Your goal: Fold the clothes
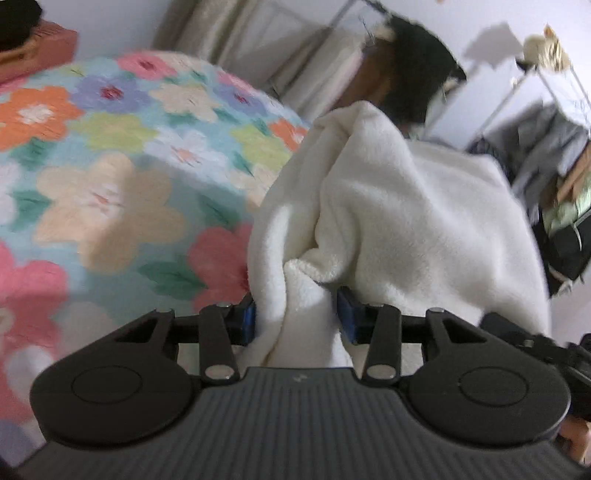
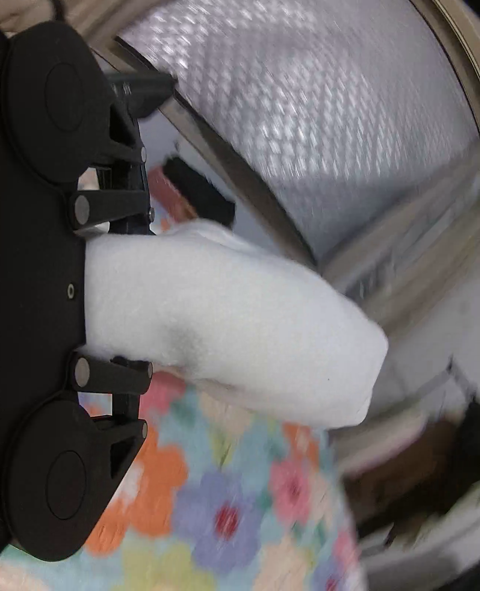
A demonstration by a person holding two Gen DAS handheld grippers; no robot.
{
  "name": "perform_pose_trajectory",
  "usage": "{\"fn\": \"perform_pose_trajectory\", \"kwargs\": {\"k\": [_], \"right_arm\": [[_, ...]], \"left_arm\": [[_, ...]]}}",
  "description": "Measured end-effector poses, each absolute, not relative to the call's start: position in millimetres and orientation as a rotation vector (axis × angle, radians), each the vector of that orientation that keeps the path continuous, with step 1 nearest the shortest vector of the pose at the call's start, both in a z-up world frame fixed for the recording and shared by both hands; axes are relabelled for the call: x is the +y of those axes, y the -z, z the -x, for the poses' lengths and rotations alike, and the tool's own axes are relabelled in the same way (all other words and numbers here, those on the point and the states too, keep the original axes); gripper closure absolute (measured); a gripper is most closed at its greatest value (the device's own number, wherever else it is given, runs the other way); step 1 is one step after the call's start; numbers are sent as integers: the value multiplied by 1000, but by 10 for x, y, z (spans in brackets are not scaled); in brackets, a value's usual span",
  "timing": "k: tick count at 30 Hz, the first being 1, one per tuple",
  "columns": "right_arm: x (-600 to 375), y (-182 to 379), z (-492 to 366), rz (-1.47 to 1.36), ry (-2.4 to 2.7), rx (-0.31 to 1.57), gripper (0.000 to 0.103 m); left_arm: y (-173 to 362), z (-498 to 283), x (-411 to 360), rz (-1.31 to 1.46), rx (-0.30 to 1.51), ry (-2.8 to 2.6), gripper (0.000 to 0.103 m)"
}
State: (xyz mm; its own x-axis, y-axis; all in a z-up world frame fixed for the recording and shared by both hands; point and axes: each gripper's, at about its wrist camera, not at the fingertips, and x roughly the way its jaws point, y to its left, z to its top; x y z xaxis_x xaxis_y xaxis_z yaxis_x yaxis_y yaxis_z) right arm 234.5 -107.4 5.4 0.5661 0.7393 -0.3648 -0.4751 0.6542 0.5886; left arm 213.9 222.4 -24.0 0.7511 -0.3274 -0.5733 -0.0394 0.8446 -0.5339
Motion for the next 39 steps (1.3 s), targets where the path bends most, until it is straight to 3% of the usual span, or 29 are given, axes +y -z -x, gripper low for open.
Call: {"fn": "perform_pose_trajectory", "kwargs": {"k": [5, 9, 11, 16, 20, 21, 24, 26, 29, 33, 34, 39], "right_arm": [[-1479, 373, -2590, -519, -526, 804, 43], [-1647, 460, -2578, -560, -428, 828, 36], [-1541, 324, -2458, -434, -380, 801, 29], [-1507, 93, -1993, -171, -370, 765, 25], [-1701, 352, -1559, -177, -446, 809, 8], [-1749, 484, -1496, -199, -475, 821, 8], [-1895, 761, -1446, -354, -522, 830, 10], [-1973, 879, -1437, -455, -542, 828, 36], [-1912, 732, -1395, -386, -566, 800, 52], [-1666, 537, -1286, -76, -611, 782, 51], [-1633, 516, -1291, -48, -589, 793, 46], [-1558, 281, -1191, 63, -478, 743, 41]], "left_arm": [[632, -2495, 1847, 374, 856, 81, 64], [521, -2380, 1885, 355, 836, 79, 64], [459, -2260, 1915, 323, 812, 74, 64], [352, -2086, 2112, 414, 763, 107, 63], [187, -1965, 2075, 425, 684, 171, 61], [176, -1957, 2026, 413, 677, 197, 54], [209, -1989, 1861, 376, 694, 246, 52], [305, -2043, 1739, 319, 748, 224, 53], [491, -2042, 1668, 209, 841, 154, 61], [662, -2001, 1922, 380, 923, 118, 60], [670, -1998, 1956, 399, 929, 117, 59], [653, -1960, 1871, 349, 940, 85, 58]]}}
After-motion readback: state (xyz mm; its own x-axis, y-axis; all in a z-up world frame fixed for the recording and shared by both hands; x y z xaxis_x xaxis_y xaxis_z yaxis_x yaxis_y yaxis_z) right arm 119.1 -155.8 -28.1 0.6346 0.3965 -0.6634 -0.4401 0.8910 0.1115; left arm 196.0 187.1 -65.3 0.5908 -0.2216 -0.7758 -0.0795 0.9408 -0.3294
